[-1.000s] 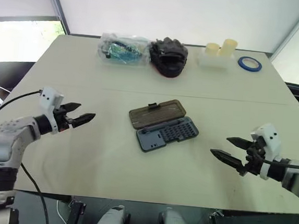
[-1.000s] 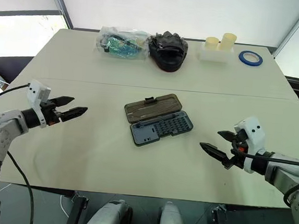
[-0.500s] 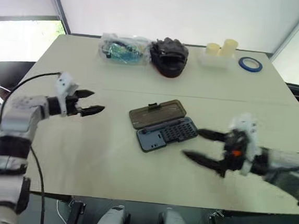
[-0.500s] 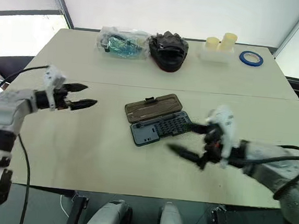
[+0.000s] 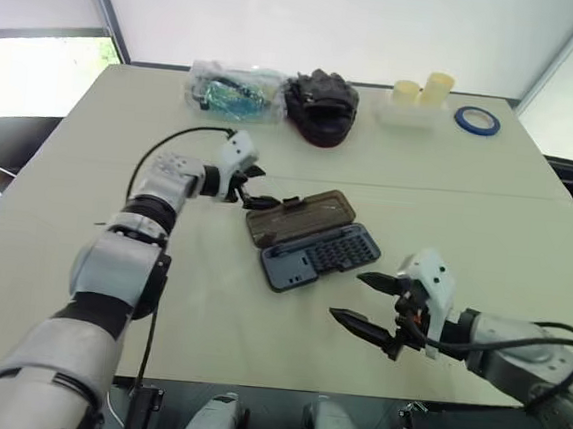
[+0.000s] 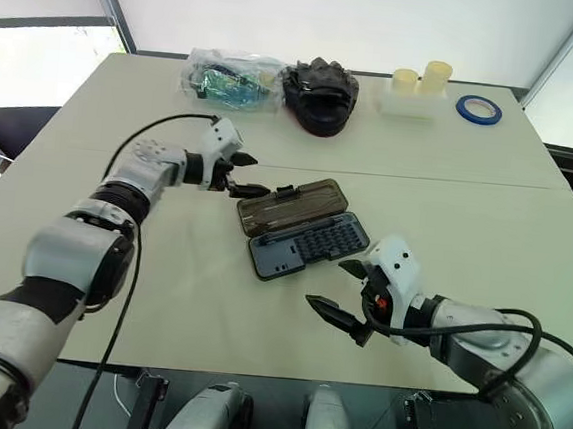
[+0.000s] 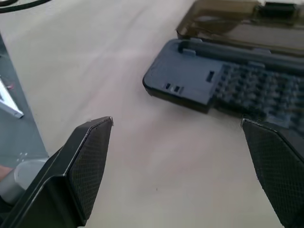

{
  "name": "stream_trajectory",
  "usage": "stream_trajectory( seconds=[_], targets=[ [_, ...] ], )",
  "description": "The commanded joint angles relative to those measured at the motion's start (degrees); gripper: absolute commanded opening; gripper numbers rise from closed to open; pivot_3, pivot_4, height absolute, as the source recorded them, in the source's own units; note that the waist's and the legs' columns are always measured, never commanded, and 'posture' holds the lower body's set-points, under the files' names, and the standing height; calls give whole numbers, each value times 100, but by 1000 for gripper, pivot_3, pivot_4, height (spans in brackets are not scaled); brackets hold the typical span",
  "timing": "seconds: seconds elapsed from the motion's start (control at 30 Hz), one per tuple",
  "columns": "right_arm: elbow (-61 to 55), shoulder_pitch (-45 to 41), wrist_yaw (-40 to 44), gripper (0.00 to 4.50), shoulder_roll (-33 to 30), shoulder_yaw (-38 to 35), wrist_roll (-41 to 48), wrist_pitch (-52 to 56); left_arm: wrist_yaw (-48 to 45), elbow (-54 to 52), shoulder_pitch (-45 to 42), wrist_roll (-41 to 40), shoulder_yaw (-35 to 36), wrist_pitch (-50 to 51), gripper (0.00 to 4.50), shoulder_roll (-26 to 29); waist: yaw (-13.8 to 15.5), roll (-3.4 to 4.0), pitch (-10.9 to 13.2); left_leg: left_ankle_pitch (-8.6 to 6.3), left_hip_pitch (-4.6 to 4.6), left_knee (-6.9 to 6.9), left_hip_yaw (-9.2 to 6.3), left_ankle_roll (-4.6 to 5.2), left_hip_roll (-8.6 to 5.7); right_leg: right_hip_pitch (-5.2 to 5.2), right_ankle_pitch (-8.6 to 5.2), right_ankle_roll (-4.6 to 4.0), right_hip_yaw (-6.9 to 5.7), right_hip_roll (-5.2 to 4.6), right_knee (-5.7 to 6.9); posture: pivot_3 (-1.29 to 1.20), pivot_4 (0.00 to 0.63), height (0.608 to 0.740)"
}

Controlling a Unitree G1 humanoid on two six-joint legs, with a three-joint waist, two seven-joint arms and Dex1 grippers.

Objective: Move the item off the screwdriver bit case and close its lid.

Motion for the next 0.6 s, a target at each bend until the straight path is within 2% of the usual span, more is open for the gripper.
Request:
stream_trajectory(
  seconds=[0.03, 0.23, 0.27, 0.33, 0.57, 0.6],
  targets=[
    [-434, 178, -319, 4466, 99, -301, 26, -104, 294, 82, -55, 445, -122, -11, 4500, -91, 10, -1, 0, 0, 0, 2, 2, 0, 0, -6, 0, 0, 1, -1, 13, 0, 150, 740],
    [-695, 511, -617, 4466, 164, -593, 116, -106, 741, 165, 200, 801, -62, 96, 4500, -243, 52, -2, 0, 1, 2, 9, 3, -1, -1, -6, 0, 0, 5, 1, 18, 0, 150, 740],
    [-721, 547, -651, 4490, 172, -622, 132, -108, 743, 168, 232, 828, -36, 126, 4253, -252, 56, -6, -2, 1, 2, 10, 0, -1, -1, -6, 0, 0, 6, 1, 19, 0, 150, 740],
    [-752, 591, -696, 4500, 180, -678, 167, -117, 634, 177, 298, 855, 5, 214, 3604, -260, 59, -7, -3, 1, 4, 15, -1, -1, -4, -3, 0, 0, 6, 0, 19, 0, 150, 740],
    [-699, 602, -687, 4500, 103, -757, 221, -162, 152, 171, 451, 1057, -131, 357, 194, -230, 51, -8, -7, 0, 11, 31, 1, -1, -3, 9, 0, 1, 8, 4, 21, 0, 150, 740],
    [-676, 576, -679, 4500, 91, -765, 228, -159, 28, 165, 460, 1104, -180, 344, 51, -221, 53, -7, -9, 0, 11, 32, 0, 0, -2, 9, 0, 1, 9, 5, 22, 0, 150, 740]
  ],
)
